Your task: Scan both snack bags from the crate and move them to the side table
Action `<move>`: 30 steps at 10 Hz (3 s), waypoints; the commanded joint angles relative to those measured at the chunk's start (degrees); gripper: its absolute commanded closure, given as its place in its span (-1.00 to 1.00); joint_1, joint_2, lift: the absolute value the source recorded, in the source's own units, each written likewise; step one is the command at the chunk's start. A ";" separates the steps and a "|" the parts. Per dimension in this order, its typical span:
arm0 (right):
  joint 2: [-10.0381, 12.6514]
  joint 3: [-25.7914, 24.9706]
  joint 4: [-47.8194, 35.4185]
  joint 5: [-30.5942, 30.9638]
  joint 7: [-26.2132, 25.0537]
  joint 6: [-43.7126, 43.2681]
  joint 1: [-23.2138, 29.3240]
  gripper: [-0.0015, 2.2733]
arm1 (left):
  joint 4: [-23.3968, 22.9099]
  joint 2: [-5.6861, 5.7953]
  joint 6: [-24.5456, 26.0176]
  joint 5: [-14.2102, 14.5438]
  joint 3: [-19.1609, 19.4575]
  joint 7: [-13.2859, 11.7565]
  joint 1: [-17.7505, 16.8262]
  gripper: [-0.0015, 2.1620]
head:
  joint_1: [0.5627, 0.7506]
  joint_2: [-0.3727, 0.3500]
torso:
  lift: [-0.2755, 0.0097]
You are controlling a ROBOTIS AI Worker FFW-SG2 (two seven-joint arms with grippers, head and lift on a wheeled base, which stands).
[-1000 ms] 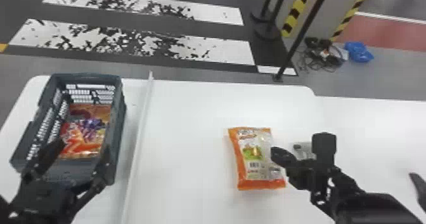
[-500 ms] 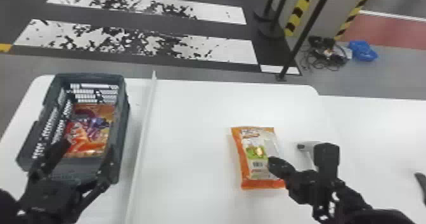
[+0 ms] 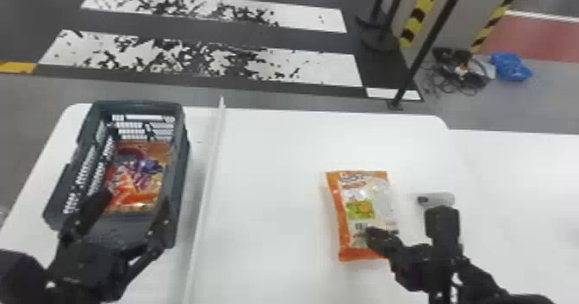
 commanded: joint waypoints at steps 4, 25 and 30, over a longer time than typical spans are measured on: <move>-0.18 1.96 1.86 2.23 -0.01 -1.32 -0.34 0.87 | -0.08 0.07 -0.18 0.09 0.09 0.00 0.19 -0.92 | 0.41 -0.29 | 0.73; -8.88 -13.43 8.54 0.21 1.49 5.53 -7.46 -0.96 | 1.06 -0.11 -1.93 0.53 0.44 -0.35 0.19 -0.92 | 0.41 -0.94 | 0.73; -13.01 -6.39 21.02 2.50 1.49 5.53 -16.60 -0.95 | 1.33 -0.19 -1.76 0.44 0.44 -0.44 0.19 -0.92 | 0.41 -0.94 | 0.73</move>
